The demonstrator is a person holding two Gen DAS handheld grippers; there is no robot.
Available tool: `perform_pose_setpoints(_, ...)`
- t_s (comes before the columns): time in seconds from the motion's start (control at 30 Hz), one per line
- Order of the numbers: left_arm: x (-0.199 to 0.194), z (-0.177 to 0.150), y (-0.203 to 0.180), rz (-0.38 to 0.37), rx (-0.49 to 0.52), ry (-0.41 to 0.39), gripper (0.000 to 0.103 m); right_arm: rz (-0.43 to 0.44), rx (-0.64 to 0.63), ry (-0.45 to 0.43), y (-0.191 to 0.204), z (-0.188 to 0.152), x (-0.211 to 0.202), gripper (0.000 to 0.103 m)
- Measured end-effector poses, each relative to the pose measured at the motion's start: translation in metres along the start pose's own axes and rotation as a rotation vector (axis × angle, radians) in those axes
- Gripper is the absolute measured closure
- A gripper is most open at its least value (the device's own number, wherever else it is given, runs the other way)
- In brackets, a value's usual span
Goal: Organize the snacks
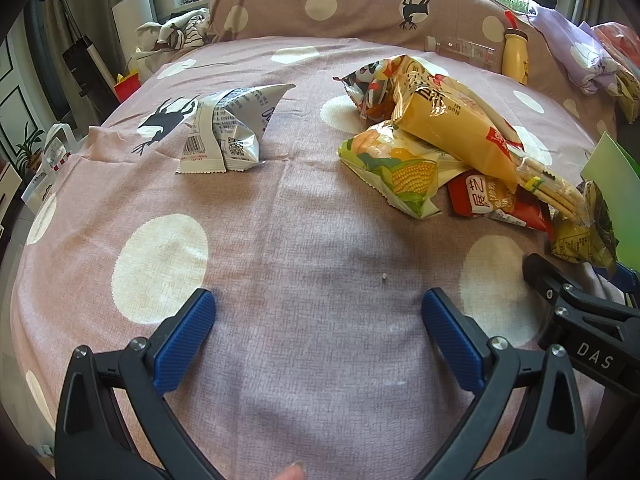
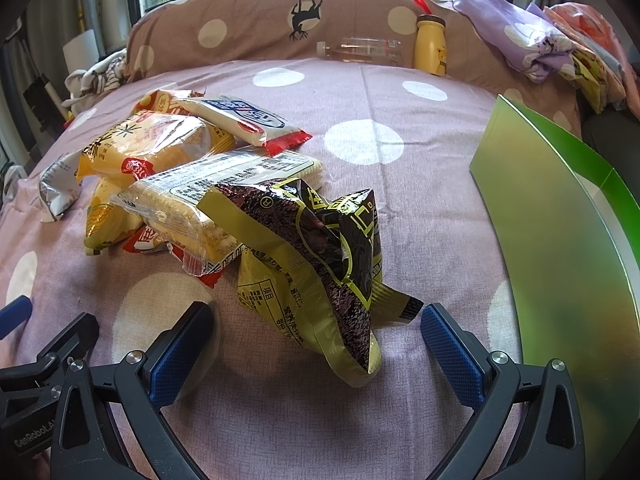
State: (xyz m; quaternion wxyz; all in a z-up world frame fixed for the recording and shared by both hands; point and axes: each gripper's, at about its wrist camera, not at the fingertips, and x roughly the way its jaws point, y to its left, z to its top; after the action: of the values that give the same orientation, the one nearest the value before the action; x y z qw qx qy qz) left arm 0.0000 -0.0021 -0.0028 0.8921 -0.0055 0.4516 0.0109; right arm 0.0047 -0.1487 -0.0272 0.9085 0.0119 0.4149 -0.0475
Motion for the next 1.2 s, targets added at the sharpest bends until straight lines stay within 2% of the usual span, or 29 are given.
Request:
perform_pose_setpoints(0.97, -0.001, 0.01, 0.012, -0.021, -0.038, 0.01, 0.0, -0.018, -0.015, 0.008, 0.005, 0.002, 0.0, 0.0)
perform_pose_setpoints(1.2, -0.011, 0.014, 0.028, -0.083, -0.111, 0.013, 0.001, -0.01, 0.004, 0.037, 0.002, 0.005, -0.001, 0.0)
